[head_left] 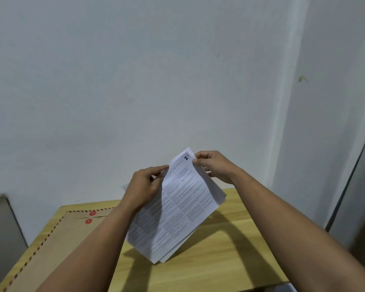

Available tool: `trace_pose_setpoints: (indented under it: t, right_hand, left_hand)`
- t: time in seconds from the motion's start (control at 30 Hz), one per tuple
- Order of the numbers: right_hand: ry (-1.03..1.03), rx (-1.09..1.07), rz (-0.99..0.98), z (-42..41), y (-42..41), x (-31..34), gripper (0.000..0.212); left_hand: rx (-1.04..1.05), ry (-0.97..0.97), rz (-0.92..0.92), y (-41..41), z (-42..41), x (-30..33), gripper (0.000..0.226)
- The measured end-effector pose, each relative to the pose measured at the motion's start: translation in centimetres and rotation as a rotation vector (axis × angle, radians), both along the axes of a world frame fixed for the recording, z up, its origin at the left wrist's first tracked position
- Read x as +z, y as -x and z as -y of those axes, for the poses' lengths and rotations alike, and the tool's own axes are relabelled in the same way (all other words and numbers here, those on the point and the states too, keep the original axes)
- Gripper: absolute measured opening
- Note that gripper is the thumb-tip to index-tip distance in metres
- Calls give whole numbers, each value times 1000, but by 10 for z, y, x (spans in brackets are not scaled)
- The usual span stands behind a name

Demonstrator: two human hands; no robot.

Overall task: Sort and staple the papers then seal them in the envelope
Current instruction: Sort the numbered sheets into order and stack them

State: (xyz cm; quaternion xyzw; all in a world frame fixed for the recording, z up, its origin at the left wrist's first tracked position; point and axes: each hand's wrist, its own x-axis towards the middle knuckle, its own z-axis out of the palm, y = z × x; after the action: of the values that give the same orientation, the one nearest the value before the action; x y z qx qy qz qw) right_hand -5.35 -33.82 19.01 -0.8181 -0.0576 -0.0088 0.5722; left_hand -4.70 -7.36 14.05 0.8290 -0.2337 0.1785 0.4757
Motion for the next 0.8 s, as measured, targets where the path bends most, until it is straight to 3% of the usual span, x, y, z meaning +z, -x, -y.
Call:
trace_pose_setpoints:
  t: [0.17, 0.5, 0.8]
  right_hand:
    - [28, 4, 66, -5, 2, -1, 17]
    - [63, 29, 21, -12, 11, -2, 30]
    - [56, 12, 112, -9, 5, -11, 26]
  left_hand:
    - [5, -3, 2, 0, 0, -2, 26]
    - [9, 18, -13, 4, 3, 2, 25]
    - [-3, 68, -8, 0, 4, -1, 26]
